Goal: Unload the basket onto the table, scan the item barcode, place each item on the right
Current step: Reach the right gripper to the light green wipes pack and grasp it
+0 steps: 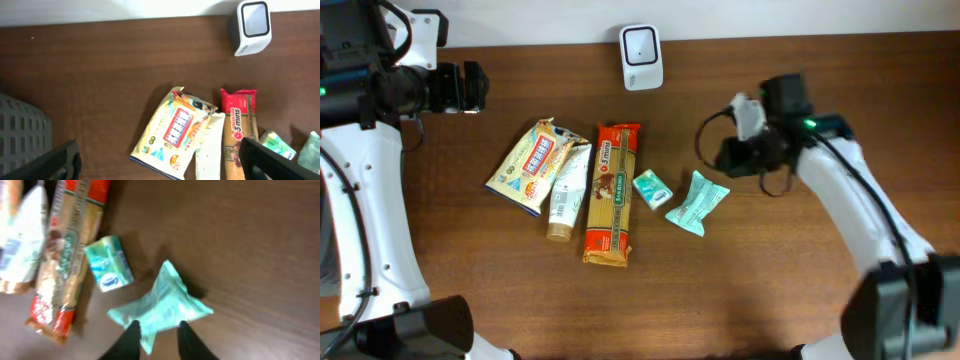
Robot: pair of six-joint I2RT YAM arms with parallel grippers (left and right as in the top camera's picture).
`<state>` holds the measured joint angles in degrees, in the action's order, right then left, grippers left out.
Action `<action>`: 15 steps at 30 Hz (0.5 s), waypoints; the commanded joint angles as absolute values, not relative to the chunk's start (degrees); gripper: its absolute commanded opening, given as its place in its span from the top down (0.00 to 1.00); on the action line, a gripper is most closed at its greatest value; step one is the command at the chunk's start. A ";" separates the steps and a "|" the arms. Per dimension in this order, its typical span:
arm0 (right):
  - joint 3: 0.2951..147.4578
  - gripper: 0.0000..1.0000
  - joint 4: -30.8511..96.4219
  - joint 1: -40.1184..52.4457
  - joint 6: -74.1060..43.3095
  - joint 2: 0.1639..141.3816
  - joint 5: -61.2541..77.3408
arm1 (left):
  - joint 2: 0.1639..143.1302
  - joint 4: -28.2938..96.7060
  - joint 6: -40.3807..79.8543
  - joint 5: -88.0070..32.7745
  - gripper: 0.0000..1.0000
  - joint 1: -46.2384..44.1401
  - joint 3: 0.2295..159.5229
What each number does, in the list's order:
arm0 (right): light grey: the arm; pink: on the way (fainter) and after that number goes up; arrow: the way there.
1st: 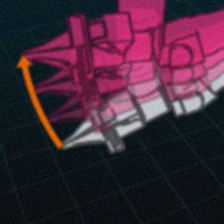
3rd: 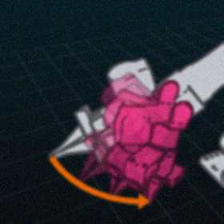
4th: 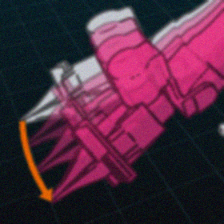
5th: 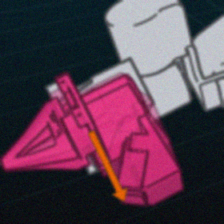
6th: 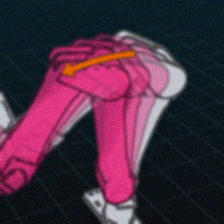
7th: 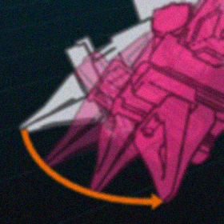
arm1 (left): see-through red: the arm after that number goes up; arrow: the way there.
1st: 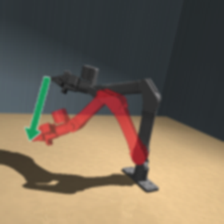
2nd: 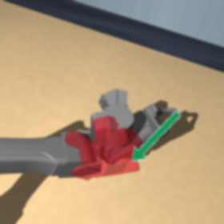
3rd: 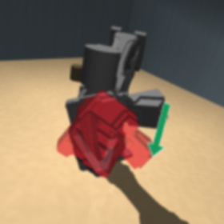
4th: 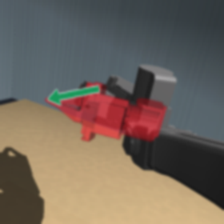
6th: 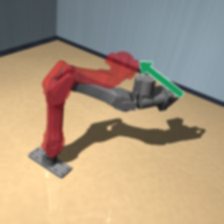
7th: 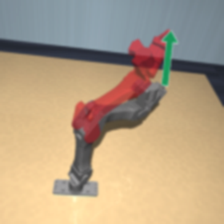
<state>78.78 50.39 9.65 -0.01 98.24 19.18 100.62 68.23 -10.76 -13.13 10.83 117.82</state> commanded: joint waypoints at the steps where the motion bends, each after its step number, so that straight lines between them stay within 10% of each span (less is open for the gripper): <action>1: 82.04 0.94 53.52 13.19 -0.69 103.83 16.86 | 100.33 68.20 -11.68 -13.56 0.01 11.03 118.24; 12: 80.79 0.95 56.60 16.97 -5.21 116.86 14.61 | 100.33 68.20 -11.68 -13.56 0.01 11.03 118.24; 15: 81.03 0.71 56.62 16.95 -5.19 122.50 15.42 | 100.33 68.20 -11.70 -13.56 0.01 11.03 118.24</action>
<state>82.56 57.47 16.56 -5.04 117.30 16.95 100.62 68.31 -10.76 -13.10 10.83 117.82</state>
